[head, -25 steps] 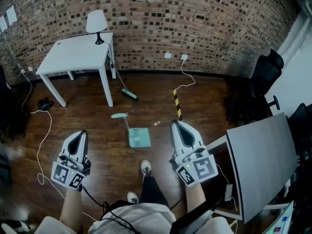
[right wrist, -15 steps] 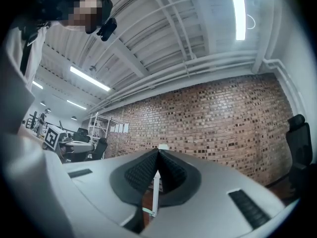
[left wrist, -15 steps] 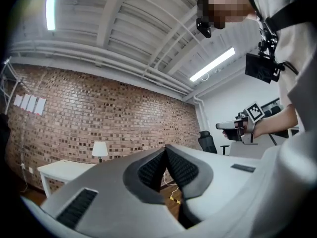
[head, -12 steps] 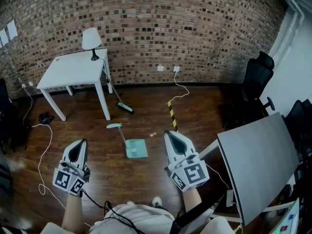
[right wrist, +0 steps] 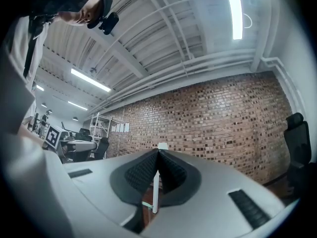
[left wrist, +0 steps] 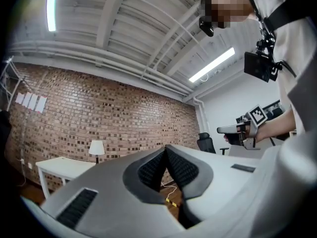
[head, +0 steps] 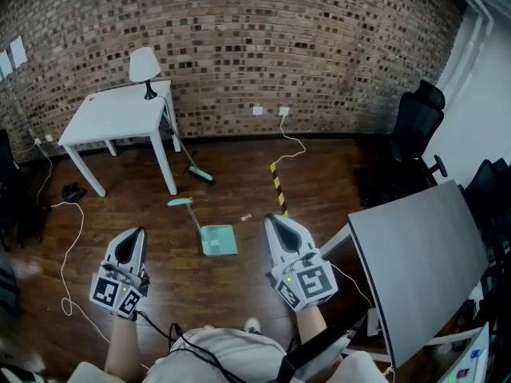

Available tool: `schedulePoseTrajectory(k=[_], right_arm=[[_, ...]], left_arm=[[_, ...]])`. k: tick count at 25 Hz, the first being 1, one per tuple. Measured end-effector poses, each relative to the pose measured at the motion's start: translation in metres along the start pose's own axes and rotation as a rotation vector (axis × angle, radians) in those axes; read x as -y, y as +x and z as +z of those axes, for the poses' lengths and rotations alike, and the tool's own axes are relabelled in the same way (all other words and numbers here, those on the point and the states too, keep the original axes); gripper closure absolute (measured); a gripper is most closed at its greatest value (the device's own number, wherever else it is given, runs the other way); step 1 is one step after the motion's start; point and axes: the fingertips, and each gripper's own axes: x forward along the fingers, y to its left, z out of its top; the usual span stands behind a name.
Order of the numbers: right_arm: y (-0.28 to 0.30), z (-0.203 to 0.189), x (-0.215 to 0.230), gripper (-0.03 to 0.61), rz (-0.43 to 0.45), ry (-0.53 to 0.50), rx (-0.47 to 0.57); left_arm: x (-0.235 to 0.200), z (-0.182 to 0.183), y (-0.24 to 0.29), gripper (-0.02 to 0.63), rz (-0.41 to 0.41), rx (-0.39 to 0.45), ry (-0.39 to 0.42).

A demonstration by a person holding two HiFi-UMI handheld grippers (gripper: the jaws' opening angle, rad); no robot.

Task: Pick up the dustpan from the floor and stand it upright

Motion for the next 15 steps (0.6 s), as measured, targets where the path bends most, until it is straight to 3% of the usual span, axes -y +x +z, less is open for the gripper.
schedulePoseTrajectory(k=[8,15], right_arm=[[-0.007,-0.001,-0.018,0.597,-0.024,0.012,-0.019],[-0.023,-0.009,-0.036,0.598,-0.112,-0.048,-0.054]], left_arm=[[-0.008,0.005,-0.025,0.607,0.009,-0.014,0.003],[-0.020,-0.012,-0.043,0.607,-0.057,-0.065,0.028]])
